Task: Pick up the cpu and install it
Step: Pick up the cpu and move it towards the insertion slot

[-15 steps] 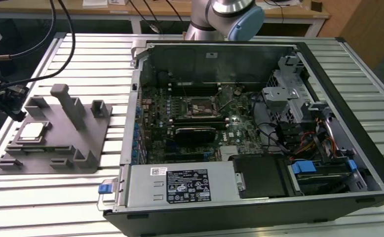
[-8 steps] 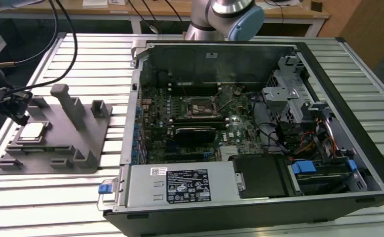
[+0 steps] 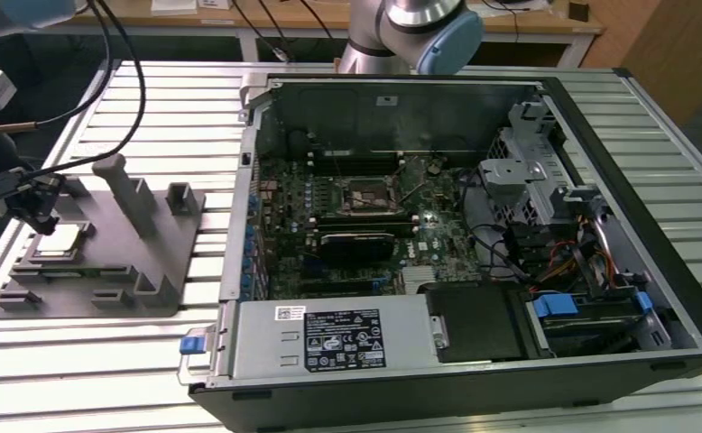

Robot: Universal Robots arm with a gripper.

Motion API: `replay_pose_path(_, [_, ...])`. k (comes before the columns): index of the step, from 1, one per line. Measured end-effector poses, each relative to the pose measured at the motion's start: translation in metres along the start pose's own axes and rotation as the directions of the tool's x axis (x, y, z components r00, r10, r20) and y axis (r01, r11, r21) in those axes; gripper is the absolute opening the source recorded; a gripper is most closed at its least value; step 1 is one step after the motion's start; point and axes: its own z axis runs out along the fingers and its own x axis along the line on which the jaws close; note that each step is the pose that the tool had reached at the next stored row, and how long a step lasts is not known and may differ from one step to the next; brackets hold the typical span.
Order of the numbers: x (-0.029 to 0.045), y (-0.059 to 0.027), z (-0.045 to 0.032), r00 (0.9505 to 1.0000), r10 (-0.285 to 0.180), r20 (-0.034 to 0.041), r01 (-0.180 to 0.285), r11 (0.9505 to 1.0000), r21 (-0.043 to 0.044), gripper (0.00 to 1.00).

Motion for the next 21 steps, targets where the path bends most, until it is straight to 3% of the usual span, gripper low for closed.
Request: replay_pose_path(21, [0.0054,0.0039,0.0241,0.9988,-0.049,-0.0023,0.049,0.9988,-0.0013,0.11])
